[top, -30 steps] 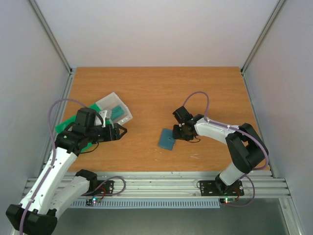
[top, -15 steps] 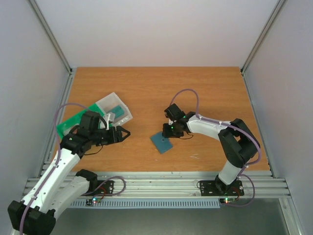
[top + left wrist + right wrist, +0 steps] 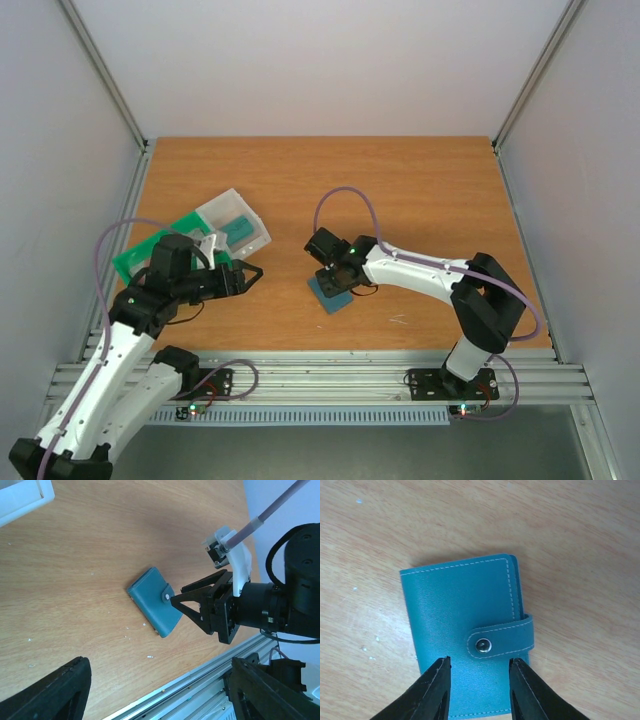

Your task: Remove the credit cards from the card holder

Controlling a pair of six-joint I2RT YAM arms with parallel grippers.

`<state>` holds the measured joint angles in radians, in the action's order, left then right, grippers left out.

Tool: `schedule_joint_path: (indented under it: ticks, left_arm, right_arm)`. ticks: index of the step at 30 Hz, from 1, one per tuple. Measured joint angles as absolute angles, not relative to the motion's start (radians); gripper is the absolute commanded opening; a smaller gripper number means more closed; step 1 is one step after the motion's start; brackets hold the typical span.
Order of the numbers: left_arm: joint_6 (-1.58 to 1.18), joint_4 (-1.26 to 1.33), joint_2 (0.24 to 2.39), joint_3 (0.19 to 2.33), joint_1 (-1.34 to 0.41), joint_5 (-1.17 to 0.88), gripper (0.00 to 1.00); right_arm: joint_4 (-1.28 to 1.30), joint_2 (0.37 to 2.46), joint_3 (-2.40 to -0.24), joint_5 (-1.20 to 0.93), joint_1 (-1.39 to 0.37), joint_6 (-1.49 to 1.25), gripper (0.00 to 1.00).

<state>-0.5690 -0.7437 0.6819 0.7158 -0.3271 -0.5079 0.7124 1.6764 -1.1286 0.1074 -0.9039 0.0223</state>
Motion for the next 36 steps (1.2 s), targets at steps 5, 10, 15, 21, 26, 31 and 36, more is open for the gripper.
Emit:
schedule_joint_path:
  ticks: [5,10,15,21,26,31,36]
  left_arm:
    - [-0.574,-0.76,0.647,0.716,-0.327,-0.503,0.76]
    - [-0.578,-0.768,0.635,0.716,-0.327,-0.494,0.76]
    - [-0.584,-0.768,0.635,0.716,-0.327,-0.49,0.76]
    - [-0.595,-0.773,0.632,0.716,-0.327,-0.49,0.76]
    - [-0.596,-0.774,0.627,0.716,-0.327,-0.49,0.76]
    - [-0.596,-0.774,0.627,0.716,-0.327,-0.49,0.76]
    - [-0.596,-0.775,0.627,0.715,-0.327,-0.49,0.76]
  right_arm:
    - [0.735,1.7,-1.139,0.131,-0.91,0.028,0.32]
    - [0.734,1.721,-1.143,0.13,-0.917,0.028,0.32]
    - [0.733,1.745,-1.146,0.123,-0.918,0.028,0.32]
    - [0.731,1.782,-1.16,0.117,-0.92,0.028,0.34]
    - [0.737,1.811,-1.18,0.12,-0.923,0.027,0.31]
    - [0.743,1.824,-1.195,0.136,-0.927,0.022,0.23]
    - [0.742,1.824,-1.195,0.146,-0.93,0.015,0.11]
